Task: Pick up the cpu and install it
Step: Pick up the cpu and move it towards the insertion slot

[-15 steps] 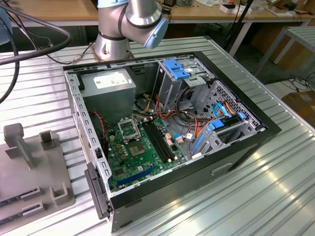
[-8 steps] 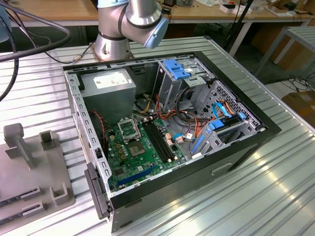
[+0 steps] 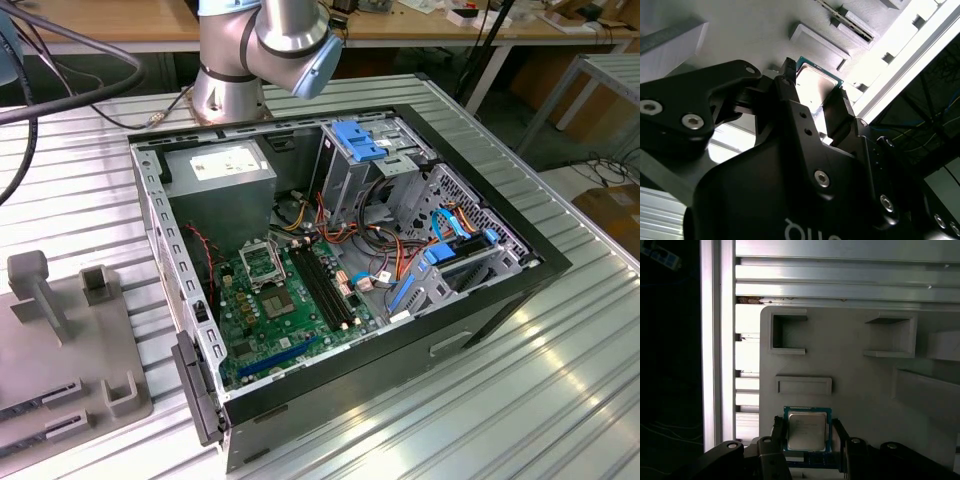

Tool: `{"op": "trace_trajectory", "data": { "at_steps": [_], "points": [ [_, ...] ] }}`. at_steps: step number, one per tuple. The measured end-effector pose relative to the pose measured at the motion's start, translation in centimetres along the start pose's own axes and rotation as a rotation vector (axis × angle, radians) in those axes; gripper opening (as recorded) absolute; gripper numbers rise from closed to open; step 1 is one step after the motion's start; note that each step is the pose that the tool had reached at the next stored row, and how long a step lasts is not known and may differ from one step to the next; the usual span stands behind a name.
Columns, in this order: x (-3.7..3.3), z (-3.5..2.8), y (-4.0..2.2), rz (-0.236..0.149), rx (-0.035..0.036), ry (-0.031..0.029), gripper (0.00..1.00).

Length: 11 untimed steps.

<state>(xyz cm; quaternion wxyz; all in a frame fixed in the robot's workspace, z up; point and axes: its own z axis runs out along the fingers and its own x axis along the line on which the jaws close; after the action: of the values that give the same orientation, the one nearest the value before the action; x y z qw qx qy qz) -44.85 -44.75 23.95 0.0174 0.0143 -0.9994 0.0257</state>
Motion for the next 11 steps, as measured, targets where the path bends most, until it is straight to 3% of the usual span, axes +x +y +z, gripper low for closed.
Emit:
{"op": "trace_trajectory", "data": {
  "at_steps": [11],
  "points": [
    [0.01,-0.16,-0.01,0.0,0.0004,0.0006,0.47]
  ]
}}
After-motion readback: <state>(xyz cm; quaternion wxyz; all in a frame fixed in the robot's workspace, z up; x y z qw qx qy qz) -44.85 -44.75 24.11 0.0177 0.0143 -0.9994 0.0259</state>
